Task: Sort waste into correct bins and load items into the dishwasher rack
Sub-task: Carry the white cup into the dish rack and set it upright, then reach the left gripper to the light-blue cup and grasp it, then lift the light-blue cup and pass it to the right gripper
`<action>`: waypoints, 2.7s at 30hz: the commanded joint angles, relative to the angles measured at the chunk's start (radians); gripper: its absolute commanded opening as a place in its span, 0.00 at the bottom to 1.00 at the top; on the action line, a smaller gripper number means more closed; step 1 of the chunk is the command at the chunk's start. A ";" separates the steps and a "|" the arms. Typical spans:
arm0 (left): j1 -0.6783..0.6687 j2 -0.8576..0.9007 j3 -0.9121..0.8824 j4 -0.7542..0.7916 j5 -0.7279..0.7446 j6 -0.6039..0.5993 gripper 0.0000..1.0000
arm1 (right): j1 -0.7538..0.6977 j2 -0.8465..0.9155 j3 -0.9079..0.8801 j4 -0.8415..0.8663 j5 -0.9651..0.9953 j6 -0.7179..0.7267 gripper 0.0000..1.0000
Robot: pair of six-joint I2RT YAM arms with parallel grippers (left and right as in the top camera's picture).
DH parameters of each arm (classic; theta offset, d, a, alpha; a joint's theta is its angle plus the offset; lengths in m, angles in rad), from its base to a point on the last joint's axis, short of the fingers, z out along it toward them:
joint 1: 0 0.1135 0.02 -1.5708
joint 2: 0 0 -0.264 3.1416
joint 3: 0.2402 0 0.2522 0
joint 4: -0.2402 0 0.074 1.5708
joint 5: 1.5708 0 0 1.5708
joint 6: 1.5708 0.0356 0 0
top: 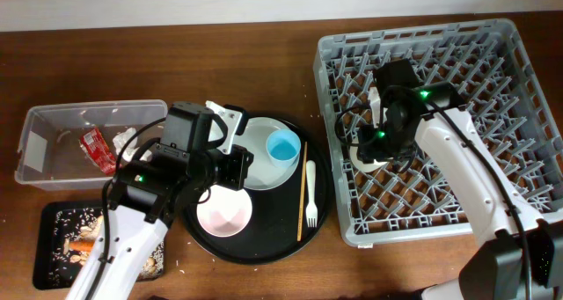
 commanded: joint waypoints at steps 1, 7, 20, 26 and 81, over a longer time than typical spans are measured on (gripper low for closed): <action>-0.004 0.004 0.004 -0.001 -0.009 -0.005 0.16 | 0.005 0.005 -0.021 0.001 0.018 0.005 0.40; -0.004 0.004 0.004 -0.001 -0.009 -0.005 0.21 | 0.005 0.005 -0.044 0.018 0.018 0.005 0.49; -0.004 0.004 0.005 0.023 -0.007 -0.048 0.24 | -0.019 0.005 0.108 -0.108 -0.004 -0.021 0.89; -0.004 0.072 0.004 0.122 -0.033 -0.186 0.34 | -0.032 0.002 0.248 -0.204 -0.103 -0.022 0.99; 0.146 0.196 0.066 0.434 0.992 -0.022 0.01 | -0.095 -0.005 0.249 -0.349 -1.210 -0.925 0.99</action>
